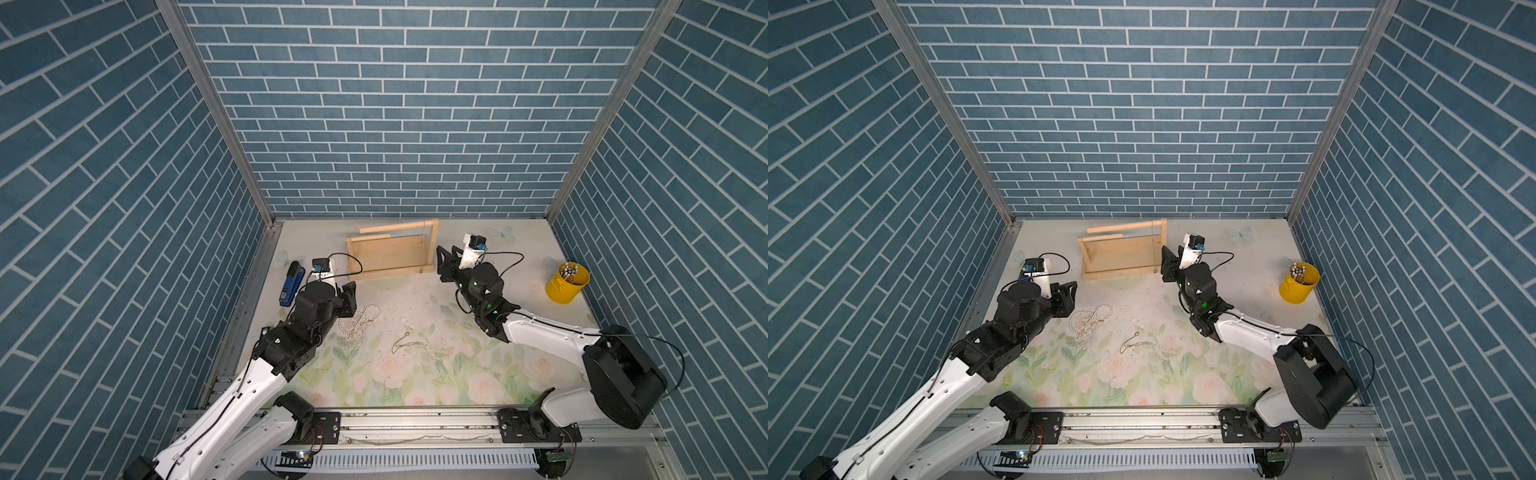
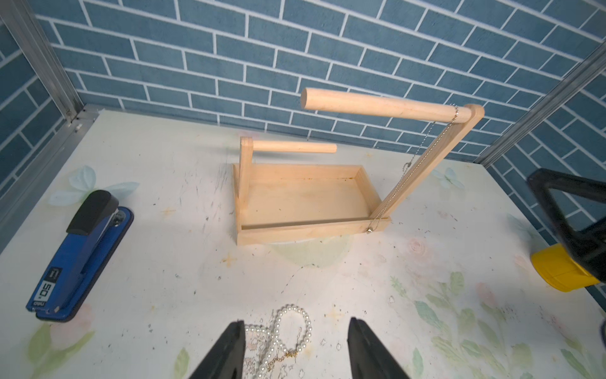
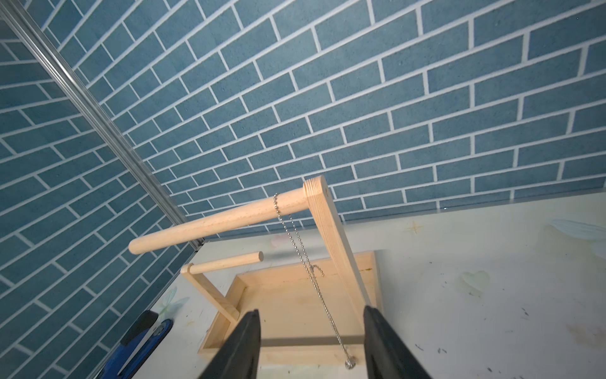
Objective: Hang the necklace on the jewelry display stand
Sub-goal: Hang the necklace on the stand, then adjust the stand at the center of the board.
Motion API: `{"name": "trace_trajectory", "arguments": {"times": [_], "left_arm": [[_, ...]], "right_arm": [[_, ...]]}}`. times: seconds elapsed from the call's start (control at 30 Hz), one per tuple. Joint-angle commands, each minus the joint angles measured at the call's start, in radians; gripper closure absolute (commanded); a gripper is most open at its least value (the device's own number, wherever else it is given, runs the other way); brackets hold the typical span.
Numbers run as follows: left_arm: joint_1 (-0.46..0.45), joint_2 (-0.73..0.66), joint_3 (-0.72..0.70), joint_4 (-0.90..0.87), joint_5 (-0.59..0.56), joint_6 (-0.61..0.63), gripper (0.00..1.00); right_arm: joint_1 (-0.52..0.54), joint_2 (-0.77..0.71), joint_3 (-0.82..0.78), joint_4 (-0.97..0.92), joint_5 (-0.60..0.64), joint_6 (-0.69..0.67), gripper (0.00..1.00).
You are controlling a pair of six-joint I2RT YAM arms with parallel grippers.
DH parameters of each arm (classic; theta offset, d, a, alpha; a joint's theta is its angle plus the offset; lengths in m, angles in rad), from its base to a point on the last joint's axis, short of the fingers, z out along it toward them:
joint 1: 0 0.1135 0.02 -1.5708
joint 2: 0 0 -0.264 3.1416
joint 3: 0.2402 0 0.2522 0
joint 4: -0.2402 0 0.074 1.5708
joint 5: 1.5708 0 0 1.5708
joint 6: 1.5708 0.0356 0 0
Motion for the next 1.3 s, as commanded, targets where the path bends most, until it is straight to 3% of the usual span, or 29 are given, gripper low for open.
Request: {"name": "trace_trajectory", "arguments": {"times": [0.0, 0.1, 0.2, 0.33, 0.47, 0.77, 0.93, 1.0, 1.27], "left_arm": [[0.006, 0.020, -0.075, 0.062, 0.103, -0.029, 0.45], [0.006, 0.043, -0.173, 0.302, 0.234, -0.026, 0.47], [-0.016, 0.136, -0.255, 0.568, 0.253, -0.018, 0.53], [-0.129, 0.394, -0.226, 0.863, 0.206, 0.106, 0.48], [-0.153, 0.662, -0.170, 1.169, 0.245, 0.135, 0.41], [-0.153, 1.086, 0.139, 1.176, 0.113, 0.239, 0.41], [-0.107, 1.246, 0.313, 1.119, 0.186, 0.160, 0.44], [-0.091, 1.290, 0.382, 1.083, 0.243, 0.126, 0.46], [-0.077, 1.377, 0.528, 1.014, 0.211, 0.078, 0.59]], "right_arm": [[0.018, -0.090, -0.057, -0.159, 0.003, 0.009, 0.47], [0.019, -0.169, -0.123, -0.218, 0.031, 0.026, 0.47], [0.020, -0.214, -0.151, -0.319, 0.050, 0.032, 0.46], [0.019, -0.248, -0.197, -0.371, 0.067, 0.039, 0.44], [0.004, -0.300, -0.281, -0.323, 0.084, 0.066, 0.43], [-0.126, -0.319, -0.357, -0.262, -0.010, 0.061, 0.42], [-0.162, -0.316, -0.395, -0.193, -0.042, 0.056, 0.42], [-0.167, -0.311, -0.400, -0.173, -0.054, 0.055, 0.42], [-0.175, -0.287, -0.417, -0.130, -0.074, 0.050, 0.42]]}}
